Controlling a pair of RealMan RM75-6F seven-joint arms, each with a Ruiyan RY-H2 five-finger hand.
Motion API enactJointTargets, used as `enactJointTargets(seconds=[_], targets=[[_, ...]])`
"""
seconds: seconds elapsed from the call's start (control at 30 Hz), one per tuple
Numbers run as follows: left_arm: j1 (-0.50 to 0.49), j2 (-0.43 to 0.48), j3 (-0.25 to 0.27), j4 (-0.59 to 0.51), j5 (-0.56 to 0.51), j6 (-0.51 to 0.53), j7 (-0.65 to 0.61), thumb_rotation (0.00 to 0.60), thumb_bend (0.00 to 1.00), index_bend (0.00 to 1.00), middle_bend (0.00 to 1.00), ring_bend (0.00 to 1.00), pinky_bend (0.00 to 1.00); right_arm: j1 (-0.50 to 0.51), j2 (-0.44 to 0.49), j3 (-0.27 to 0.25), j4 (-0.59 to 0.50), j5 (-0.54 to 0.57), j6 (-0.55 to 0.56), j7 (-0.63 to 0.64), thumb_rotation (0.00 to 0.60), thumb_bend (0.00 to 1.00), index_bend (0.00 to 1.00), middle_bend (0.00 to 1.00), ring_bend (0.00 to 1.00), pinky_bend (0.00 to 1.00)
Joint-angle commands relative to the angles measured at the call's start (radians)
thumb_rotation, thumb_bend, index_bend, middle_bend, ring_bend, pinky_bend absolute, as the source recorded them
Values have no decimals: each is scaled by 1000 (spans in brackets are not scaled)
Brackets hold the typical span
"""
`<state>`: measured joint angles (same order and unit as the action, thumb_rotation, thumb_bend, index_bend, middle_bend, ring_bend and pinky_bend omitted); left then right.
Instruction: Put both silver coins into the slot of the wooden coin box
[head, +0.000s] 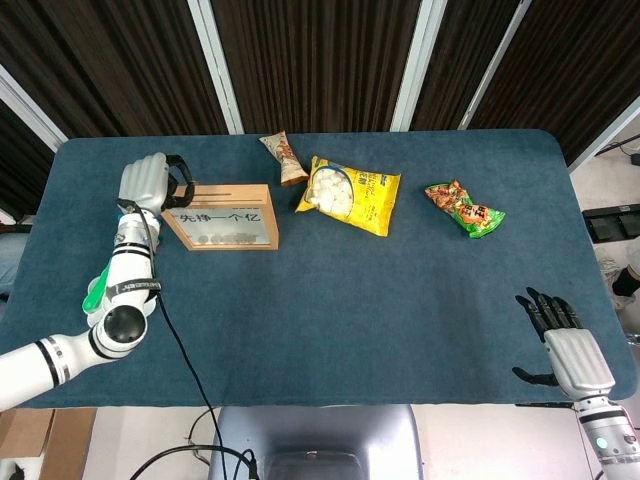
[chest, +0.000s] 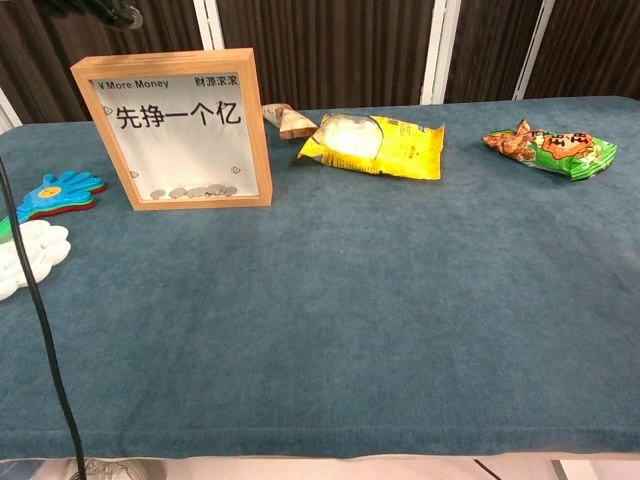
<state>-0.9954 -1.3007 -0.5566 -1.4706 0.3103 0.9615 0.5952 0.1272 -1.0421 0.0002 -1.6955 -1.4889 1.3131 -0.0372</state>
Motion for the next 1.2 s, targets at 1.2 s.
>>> enactJointTargets(seconds=[1.2], targets=[[-75, -57, 109, 81, -13, -2, -75, 600, 413, 586, 1000, 1000, 1000, -5, 8, -3, -3, -9, 18, 14, 600, 92, 0, 0, 0, 0]])
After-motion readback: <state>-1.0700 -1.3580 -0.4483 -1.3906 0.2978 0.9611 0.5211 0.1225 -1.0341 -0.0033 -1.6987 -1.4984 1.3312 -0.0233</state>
